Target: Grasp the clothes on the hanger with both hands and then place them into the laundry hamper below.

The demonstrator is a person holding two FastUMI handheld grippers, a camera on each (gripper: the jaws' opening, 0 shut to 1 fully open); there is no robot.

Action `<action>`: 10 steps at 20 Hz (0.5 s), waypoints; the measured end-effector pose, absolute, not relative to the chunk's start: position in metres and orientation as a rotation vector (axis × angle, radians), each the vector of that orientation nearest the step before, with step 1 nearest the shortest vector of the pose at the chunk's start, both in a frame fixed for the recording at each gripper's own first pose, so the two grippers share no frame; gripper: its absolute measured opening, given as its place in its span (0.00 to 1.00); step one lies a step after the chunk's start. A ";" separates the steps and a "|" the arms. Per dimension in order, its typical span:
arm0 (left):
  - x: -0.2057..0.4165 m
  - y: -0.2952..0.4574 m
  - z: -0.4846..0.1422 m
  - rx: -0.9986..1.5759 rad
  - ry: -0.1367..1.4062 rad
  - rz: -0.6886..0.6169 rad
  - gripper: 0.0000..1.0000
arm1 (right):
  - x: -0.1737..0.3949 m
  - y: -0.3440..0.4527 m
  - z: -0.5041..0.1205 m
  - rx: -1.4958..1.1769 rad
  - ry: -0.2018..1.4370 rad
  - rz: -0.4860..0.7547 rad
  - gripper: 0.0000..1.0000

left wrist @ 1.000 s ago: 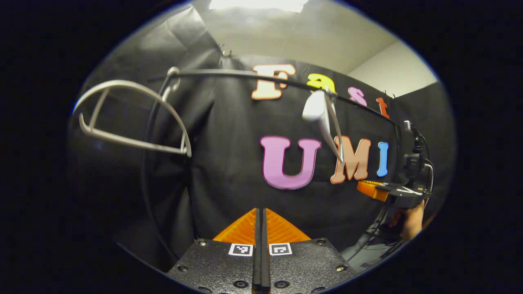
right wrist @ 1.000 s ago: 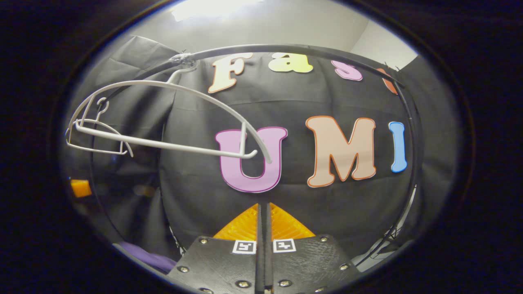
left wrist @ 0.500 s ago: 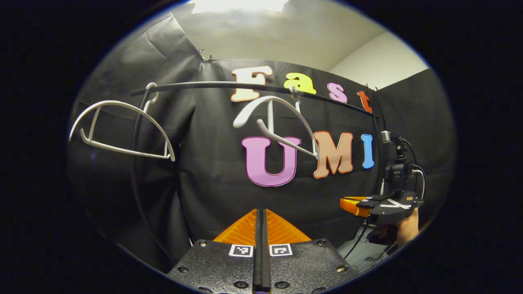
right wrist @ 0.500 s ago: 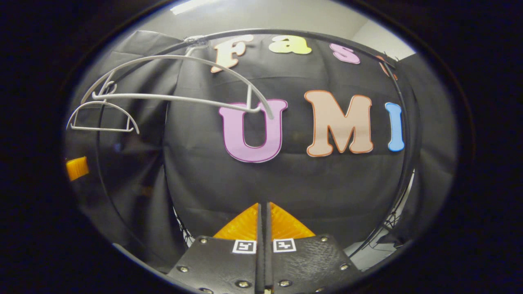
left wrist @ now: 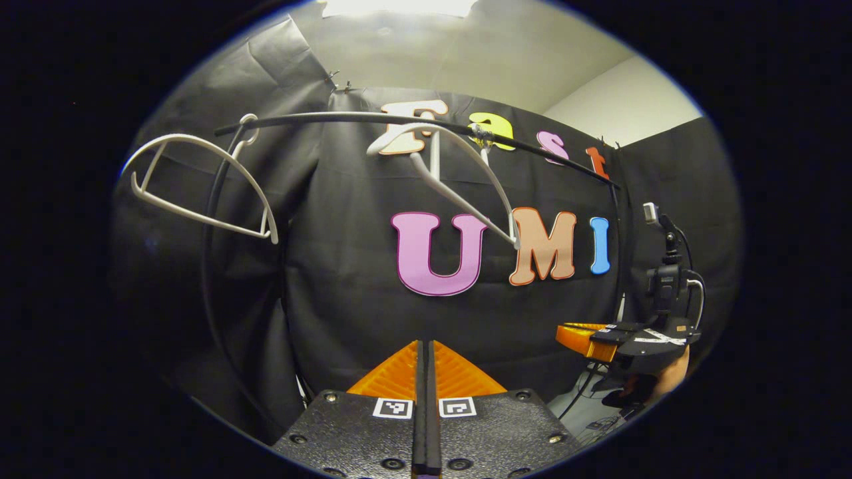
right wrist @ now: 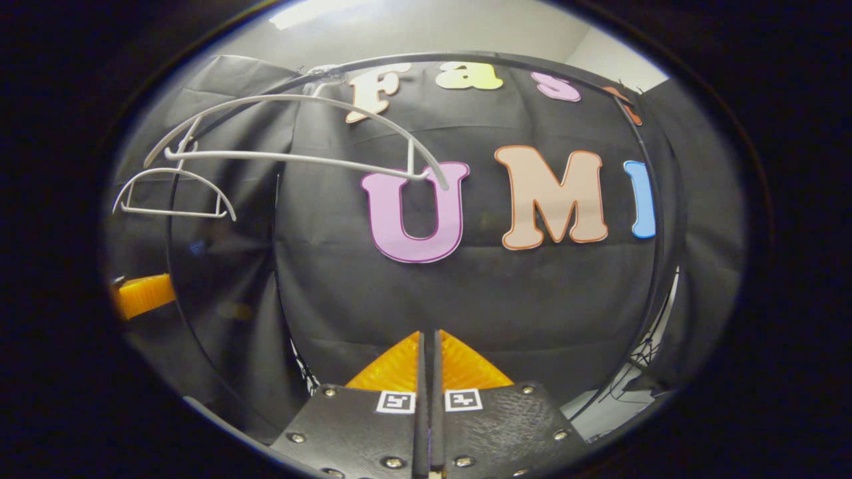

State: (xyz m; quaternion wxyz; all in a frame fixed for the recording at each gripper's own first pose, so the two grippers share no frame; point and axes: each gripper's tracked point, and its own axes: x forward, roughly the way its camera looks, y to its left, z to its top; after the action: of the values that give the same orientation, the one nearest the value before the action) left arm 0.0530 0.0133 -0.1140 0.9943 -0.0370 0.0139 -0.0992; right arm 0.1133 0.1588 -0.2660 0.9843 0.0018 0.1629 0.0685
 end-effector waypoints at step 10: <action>0.069 -0.016 -0.227 -0.034 0.172 -0.240 0.17 | 0.082 0.181 -0.366 -0.032 0.448 0.150 0.61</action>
State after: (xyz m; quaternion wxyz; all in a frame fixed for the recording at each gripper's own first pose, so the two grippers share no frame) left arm 0.0686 -0.0163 -0.2266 0.9890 -0.0167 0.0858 -0.1197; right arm 0.0820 0.1814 -0.3665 0.9721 -0.0158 0.2220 0.0744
